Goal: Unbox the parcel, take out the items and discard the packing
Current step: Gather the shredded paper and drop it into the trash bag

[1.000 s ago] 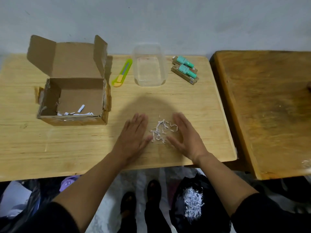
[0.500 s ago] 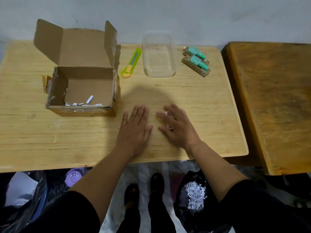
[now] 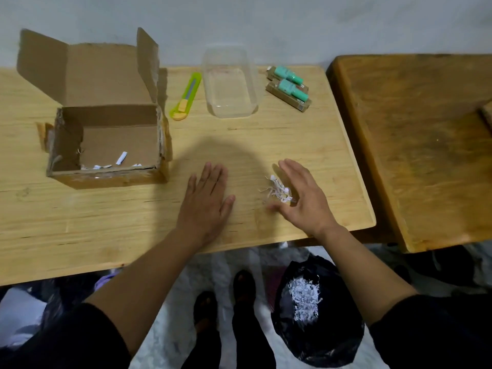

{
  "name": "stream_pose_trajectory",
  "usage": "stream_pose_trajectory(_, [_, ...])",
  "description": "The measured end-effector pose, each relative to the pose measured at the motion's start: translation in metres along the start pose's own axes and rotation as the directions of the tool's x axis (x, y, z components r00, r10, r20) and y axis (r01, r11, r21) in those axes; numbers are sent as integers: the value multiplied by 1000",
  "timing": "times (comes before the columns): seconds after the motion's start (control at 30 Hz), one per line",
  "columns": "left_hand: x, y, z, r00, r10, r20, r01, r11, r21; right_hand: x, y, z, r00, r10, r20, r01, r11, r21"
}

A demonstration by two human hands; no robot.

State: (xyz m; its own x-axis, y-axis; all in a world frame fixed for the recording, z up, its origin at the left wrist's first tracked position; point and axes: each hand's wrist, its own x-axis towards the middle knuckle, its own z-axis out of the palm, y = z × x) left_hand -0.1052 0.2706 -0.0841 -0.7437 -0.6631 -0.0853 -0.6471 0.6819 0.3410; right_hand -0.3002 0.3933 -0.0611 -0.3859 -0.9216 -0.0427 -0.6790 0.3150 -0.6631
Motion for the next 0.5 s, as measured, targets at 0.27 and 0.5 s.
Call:
stream_pose_trajectory(0.27, [9,28,16,999,33,-30,-33,999,16,9,2,-1,958,-183,218,206,975,-86])
stream_pose_trajectory(0.5, [9,28,15,1000,25,-16,-25,1000,13,1,12,-3,941,-259,219,303,933,-197])
